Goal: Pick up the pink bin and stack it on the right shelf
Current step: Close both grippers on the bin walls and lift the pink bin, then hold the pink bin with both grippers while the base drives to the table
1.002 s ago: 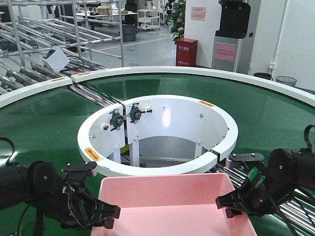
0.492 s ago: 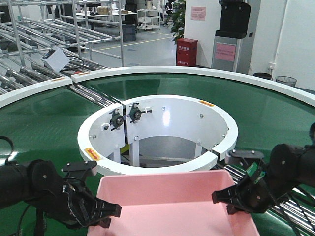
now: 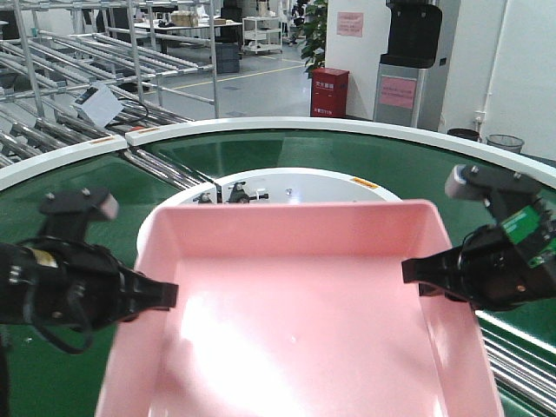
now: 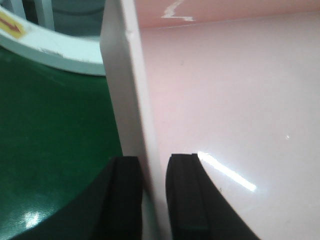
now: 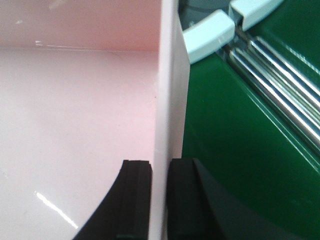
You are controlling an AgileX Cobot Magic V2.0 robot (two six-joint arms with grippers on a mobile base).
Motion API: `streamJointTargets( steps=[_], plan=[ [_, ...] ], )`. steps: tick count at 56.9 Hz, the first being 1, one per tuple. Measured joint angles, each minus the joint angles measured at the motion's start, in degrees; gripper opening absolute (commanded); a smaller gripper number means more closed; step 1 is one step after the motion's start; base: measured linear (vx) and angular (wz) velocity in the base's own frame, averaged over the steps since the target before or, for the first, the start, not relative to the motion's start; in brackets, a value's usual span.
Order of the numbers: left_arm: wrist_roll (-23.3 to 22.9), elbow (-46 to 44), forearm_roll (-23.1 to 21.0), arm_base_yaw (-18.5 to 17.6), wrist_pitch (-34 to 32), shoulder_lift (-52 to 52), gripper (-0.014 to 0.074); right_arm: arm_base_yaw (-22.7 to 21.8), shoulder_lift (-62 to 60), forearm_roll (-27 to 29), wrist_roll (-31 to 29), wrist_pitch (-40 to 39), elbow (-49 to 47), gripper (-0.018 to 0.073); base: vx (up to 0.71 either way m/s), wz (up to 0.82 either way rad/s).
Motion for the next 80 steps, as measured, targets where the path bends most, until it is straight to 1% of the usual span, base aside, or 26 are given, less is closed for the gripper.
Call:
streamJointTargets(
  steps=[8, 19, 38, 55, 80],
  plan=[
    [-0.2, 0.0, 0.6, 0.1, 3.5, -5.7, -0.0002, 2.1, -4.7, -3.1, 5.7, 2.1, 1.0, -0.0008, 0.00, 0.00],
    [-1.3, 0.0, 0.6, 0.1, 5.7, -10.2, -0.0002, 3.2, -10.1, -3.6, 8.1, 1.7, 5.9, -0.0008, 0.00, 0.00],
    [-1.9, 0.1, 0.0, 0.0, 9.9, -10.7, -0.0002, 3.2, -12.8, -3.2, 7.7, 1.1, 6.8, -0.0008, 0.00, 0.00],
    [-2.3, 0.1, -0.3, 0.0, 16.6, -10.7, -0.0002, 3.2, -12.9, -3.5, 7.3, 1.5, 6.8, -0.0008, 0.00, 0.00],
    [-1.9, 0.1, -1.2, 0.0, 17.9, -11.0, -0.0002, 3.2, -12.9, -5.2, 7.2, 1.4, 7.1, -0.0008, 0.00, 0.00]
  ],
)
